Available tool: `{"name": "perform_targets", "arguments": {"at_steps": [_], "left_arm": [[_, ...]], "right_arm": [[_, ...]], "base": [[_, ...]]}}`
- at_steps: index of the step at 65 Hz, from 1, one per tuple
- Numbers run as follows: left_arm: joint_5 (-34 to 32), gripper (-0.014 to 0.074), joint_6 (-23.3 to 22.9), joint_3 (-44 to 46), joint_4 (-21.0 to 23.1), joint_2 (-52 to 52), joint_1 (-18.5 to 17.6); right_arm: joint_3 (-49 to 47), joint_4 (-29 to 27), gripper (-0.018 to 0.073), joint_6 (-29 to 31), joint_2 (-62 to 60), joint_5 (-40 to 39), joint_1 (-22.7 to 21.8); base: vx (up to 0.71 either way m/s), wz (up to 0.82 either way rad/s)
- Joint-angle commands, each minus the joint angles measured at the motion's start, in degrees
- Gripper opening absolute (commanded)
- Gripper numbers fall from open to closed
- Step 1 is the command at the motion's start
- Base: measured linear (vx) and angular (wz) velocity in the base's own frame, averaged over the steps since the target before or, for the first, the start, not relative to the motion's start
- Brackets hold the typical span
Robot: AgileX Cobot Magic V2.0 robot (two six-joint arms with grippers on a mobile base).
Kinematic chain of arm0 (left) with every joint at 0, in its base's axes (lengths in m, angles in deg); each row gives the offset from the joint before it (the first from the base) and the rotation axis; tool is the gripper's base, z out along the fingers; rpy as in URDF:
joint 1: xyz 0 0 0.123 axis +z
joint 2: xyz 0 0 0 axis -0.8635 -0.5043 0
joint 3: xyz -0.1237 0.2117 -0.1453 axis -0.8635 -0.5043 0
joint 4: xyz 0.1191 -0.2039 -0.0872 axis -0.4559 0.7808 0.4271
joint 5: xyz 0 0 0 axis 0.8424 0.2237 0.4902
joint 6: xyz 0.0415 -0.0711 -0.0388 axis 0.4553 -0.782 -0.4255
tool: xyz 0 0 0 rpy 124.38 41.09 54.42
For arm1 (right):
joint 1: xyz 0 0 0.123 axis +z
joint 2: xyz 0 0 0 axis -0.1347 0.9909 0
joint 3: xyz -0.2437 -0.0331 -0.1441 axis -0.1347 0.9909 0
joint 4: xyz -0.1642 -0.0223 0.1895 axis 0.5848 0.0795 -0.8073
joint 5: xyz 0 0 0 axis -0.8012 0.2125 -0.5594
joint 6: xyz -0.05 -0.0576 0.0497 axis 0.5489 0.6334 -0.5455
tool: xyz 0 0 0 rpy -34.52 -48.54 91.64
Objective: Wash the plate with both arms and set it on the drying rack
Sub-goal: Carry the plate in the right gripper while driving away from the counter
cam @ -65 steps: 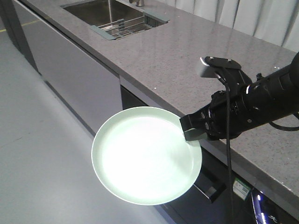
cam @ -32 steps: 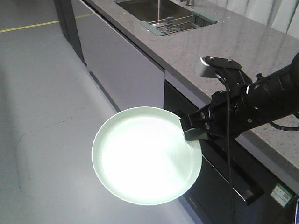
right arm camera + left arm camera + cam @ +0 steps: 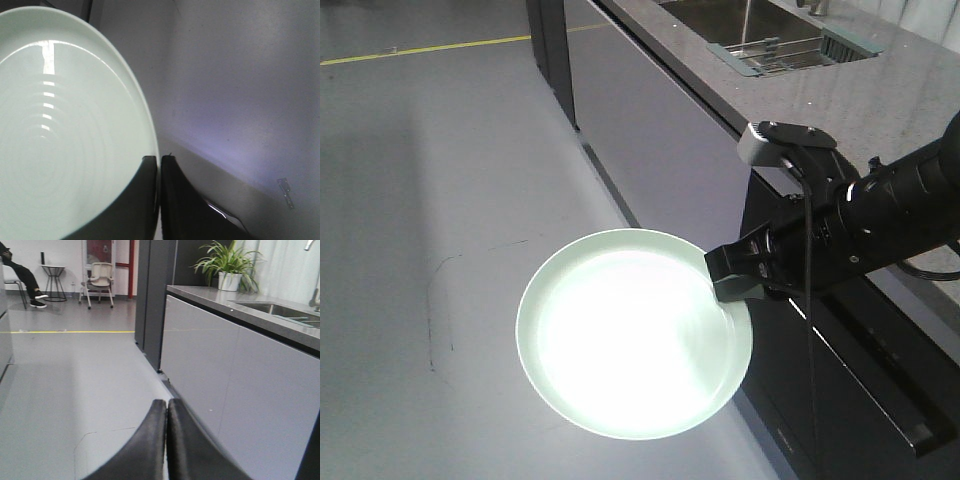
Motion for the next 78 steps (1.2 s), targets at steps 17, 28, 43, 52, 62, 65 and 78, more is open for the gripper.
{"name": "perform_targets", "arguments": {"at_steps": [17,28,43,52,62,65,78], "left_arm": [[-4.4,-0.0006,-0.3,1.7,0.1,0.7,-0.1],[-4.4,-0.0006,-0.3,1.7,0.1,0.7,-0.1],[-4.4,-0.0006,-0.3,1.7,0.1,0.7,-0.1],[-4.4,-0.0006,-0.3,1.7,0.1,0.7,-0.1],[-4.4,-0.0006,-0.3,1.7,0.1,0.7,-0.1],[-4.4,-0.0006,-0.3,1.7,0.1,0.7,-0.1],[-4.4,-0.0006,-0.3,1.7,0.1,0.7,-0.1]], "right_arm": [[-1.5,-2.0,-0.0008,0.4,-1.9,-1.7,-0.2],[-1.5,-2.0,-0.0008,0.4,-1.9,-1.7,-0.2],[-1.5,-2.0,-0.0008,0.4,-1.9,-1.7,-0.2],[-1.5,-2.0,-0.0008,0.4,-1.9,-1.7,-0.2],[-1.5,-2.0,-0.0008,0.4,-1.9,-1.7,-0.2],[-1.5,-2.0,-0.0008,0.4,-1.9,-1.7,-0.2],[-1.5,-2.0,-0.0008,0.4,-1.9,-1.7,-0.2]], "base": [[-0.04,0.25],[-0.03,0.27],[-0.02,0.29],[-0.01,0.32],[-0.01,0.34],[0.0,0.35],[0.02,0.33]]}}
